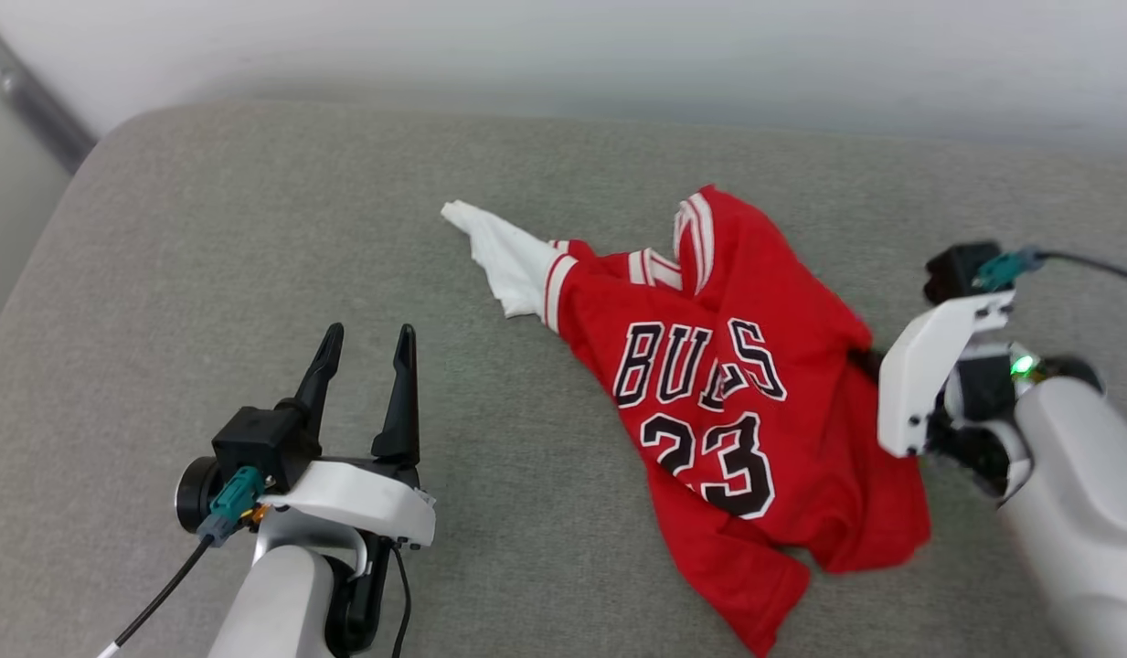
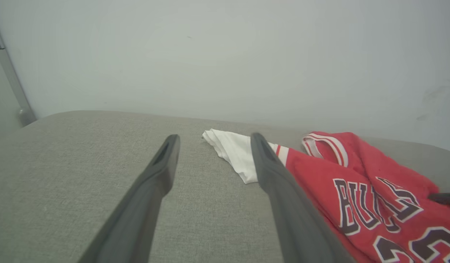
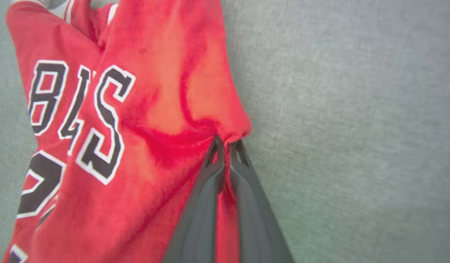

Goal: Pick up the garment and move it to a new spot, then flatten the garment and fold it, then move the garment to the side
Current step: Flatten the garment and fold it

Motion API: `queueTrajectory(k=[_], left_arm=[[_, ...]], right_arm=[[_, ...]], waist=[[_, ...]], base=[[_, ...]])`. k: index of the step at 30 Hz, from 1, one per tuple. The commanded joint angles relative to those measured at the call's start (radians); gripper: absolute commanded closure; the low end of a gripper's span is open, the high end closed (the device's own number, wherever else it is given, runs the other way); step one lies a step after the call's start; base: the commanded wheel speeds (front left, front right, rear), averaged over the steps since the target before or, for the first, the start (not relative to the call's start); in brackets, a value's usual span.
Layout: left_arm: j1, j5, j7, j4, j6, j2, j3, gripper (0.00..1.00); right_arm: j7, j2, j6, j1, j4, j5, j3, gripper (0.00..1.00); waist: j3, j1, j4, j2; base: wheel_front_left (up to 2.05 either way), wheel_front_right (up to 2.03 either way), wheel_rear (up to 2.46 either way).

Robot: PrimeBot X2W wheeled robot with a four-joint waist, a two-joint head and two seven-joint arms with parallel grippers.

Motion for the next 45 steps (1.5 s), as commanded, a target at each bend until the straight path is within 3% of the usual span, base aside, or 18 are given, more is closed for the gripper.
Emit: queueTrajectory(k=[1, 5, 10, 17, 18, 19, 20, 22, 30, 36, 45], left_arm=[[0.012, 0.006, -0.003, 0.004, -0.005, -0.003, 0.005, 0.0], [0.027, 0.013, -0.003, 0.006, -0.005, -0.004, 0.018, 0.0], [0.044, 0.016, -0.003, 0.001, -0.006, -0.002, 0.03, 0.0], [0.046, 0.02, -0.003, 0.011, -0.015, -0.003, 0.035, 0.0], [0.046, 0.019, -0.003, 0.012, -0.015, -0.004, 0.035, 0.0], [0.047, 0.018, -0.003, 0.015, -0.014, -0.003, 0.037, 0.0], [0.049, 0.019, -0.003, 0.019, -0.012, 0.0, 0.039, 0.0], [0.048, 0.019, -0.003, 0.022, -0.009, 0.003, 0.041, 0.0], [0.068, 0.022, 0.004, 0.047, -0.005, 0.024, 0.04, 0.0], [0.083, 0.027, 0.021, 0.055, 0.005, 0.035, 0.032, 0.0], [0.115, 0.033, 0.055, 0.065, 0.025, 0.054, 0.024, 0.0]], right_arm=[[-0.021, -0.019, 0.0, -0.018, -0.029, -0.005, -0.003, 1.0], [-0.062, -0.063, 0.0, 0.008, -0.118, -0.027, -0.062, 1.0], [-0.092, -0.082, -0.001, 0.113, -0.213, -0.071, -0.228, 1.0], [-0.042, 0.032, 0.0, 0.391, -0.206, -0.137, -0.406, 1.0], [-0.032, 0.056, -0.001, 0.421, -0.194, -0.134, -0.418, 0.89], [-0.026, 0.075, -0.001, 0.449, -0.179, -0.14, -0.421, 0.53], [-0.03, 0.094, -0.001, 0.479, -0.172, -0.148, -0.421, 0.0], [-0.063, 0.123, -0.001, 0.5, -0.185, -0.154, -0.422, 0.0], [-0.356, 0.13, 0.0, 0.486, -0.335, -0.205, -0.44, 0.0], [-0.495, 0.154, 0.0, 0.514, -0.426, -0.274, -0.415, 0.0], [-0.603, 0.192, 0.0, 0.569, -0.512, -0.332, -0.346, 0.0]], waist=[[-0.023, -0.0001, -0.028, 0.0], [-0.044, -0.0001, -0.064, 0.0], [-0.05, -0.0001, -0.103, 0.0], [-0.049, -0.0001, -0.111, 0.0], [-0.049, -0.0001, -0.112, 0.0], [-0.049, -0.0001, -0.113, 0.0], [-0.049, -0.0001, -0.114, 0.0], [-0.05, -0.0001, -0.117, 0.0], [-0.088, -0.0001, -0.118, 0.0], [-0.125, -0.0001, -0.112, 0.0], [-0.175, -0.0001, -0.114, 0.0]], base=[[0.0, 0.0, 0.0], [0.0, 0.0, 0.0], [0.0, 0.0, 0.0], [0.0, 0.0, 0.0], [0.0, 0.0, 0.0], [0.0, 0.0, 0.0], [0.0, 0.0, 0.0], [0.0, 0.0, 0.0], [0.0, 0.0, 0.0], [0.0, 0.0, 0.0], [0.0, 0.0, 0.0]])
